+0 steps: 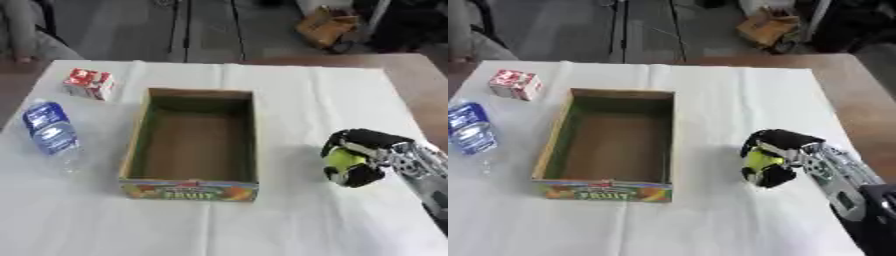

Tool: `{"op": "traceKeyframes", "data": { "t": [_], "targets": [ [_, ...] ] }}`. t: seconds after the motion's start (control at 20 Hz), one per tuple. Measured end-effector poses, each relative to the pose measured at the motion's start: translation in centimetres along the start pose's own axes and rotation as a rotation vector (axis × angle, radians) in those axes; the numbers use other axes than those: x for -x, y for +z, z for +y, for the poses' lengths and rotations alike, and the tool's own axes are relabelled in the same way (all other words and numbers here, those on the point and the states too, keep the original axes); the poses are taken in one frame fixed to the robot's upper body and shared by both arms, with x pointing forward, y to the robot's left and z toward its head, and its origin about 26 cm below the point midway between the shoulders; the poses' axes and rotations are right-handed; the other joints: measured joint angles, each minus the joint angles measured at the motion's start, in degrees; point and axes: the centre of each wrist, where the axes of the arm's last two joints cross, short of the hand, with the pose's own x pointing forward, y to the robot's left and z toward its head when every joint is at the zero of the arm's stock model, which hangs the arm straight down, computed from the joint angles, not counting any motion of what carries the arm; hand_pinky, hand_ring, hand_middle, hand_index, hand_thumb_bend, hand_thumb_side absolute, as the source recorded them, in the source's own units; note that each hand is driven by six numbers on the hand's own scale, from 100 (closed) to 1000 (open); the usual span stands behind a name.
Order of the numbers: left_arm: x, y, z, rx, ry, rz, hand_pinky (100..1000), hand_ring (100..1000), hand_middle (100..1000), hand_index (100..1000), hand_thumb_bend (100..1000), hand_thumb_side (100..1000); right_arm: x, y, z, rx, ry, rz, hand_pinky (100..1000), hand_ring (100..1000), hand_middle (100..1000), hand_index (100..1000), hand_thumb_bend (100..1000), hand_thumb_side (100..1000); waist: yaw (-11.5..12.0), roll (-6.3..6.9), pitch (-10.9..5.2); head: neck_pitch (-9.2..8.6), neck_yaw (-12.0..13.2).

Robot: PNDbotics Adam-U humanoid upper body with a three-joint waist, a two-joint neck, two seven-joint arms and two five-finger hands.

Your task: Pick up objects on the table and place them in the box.

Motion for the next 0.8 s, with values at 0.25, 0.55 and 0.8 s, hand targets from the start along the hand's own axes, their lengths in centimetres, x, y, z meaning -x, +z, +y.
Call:
{"op": "traceKeyframes", "data": {
  "t": [0.25,0.55,0.8],
  "targets": [
    [0.0,0.0,0.0,-0.001,0.000,0.000,461,902,838,825,387,859,-0.1,0.0,-0.8,0.113,-0.013,-0.024,276,428,752,773,100,162,-0.1,-0.04,-0.04,0.01,0.0],
    [0.0,0.0,0.0,-0.001,0.000,0.001,461,902,838,825,388,858,-1.3,0.3,-3.3,0.264,-0.061,-0.111,271,419,744,768,100,100,-0.1,-0.14,-0.22,0.03,0.0],
    [0.0,0.0,0.0,-0.001,0.004,0.002,461,902,838,825,393,857,-4.1,0.3,-7.3,0.366,-0.042,-0.259,269,417,746,759,100,118,0.1,-0.16,-0.77,0.05,-0.2]
  ]
}}
